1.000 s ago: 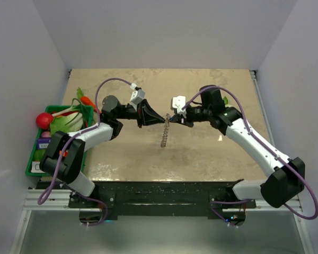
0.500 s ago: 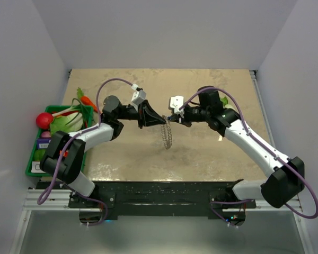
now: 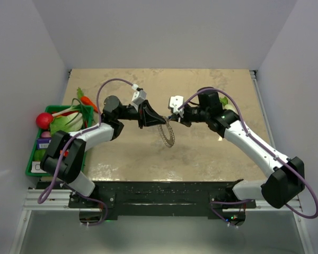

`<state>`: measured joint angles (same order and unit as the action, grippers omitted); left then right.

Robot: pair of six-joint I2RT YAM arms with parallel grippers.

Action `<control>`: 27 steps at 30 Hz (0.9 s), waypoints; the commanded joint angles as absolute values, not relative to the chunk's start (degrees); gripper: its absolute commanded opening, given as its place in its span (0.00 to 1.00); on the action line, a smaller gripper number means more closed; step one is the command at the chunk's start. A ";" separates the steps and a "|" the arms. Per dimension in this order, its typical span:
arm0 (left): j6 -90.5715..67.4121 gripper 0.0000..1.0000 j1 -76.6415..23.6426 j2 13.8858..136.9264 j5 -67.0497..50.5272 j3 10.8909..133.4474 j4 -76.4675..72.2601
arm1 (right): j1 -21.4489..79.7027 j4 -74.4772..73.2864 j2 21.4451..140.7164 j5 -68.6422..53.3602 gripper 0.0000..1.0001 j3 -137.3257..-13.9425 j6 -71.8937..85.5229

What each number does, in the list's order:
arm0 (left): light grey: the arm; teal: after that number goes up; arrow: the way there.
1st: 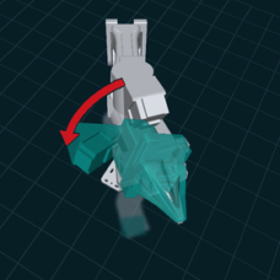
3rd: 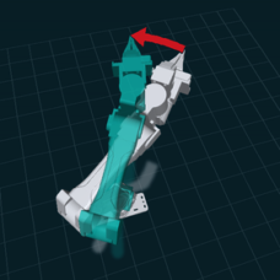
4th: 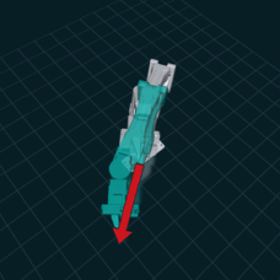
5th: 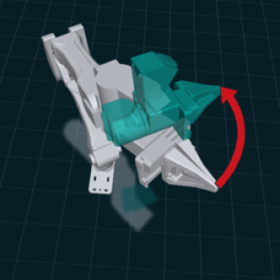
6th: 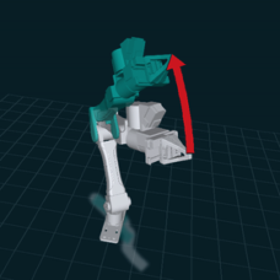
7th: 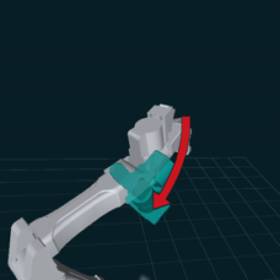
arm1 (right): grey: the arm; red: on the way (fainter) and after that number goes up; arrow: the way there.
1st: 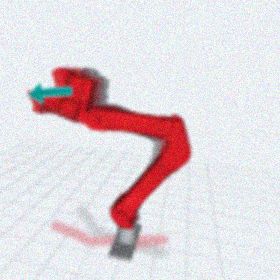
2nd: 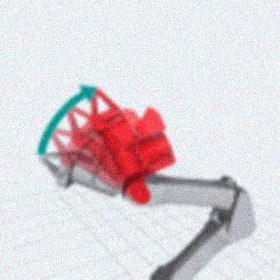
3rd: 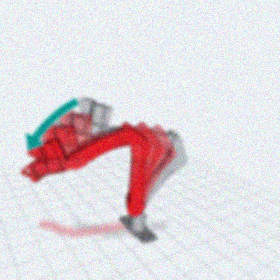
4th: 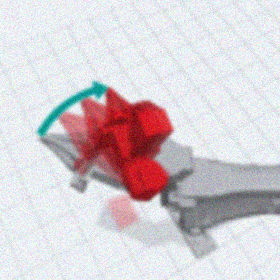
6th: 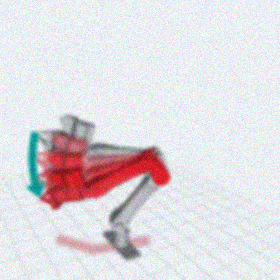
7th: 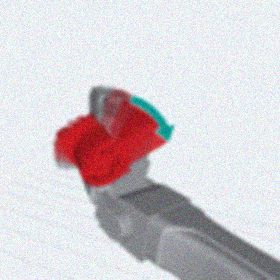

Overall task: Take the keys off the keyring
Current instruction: Remove the key from the keyring.

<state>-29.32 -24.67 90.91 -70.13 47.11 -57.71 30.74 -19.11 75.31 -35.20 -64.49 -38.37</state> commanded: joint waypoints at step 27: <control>-22.76 0.00 -24.08 88.77 -62.94 49.40 -48.87 | 30.59 -11.08 72.69 -25.76 0.00 -63.90 -34.72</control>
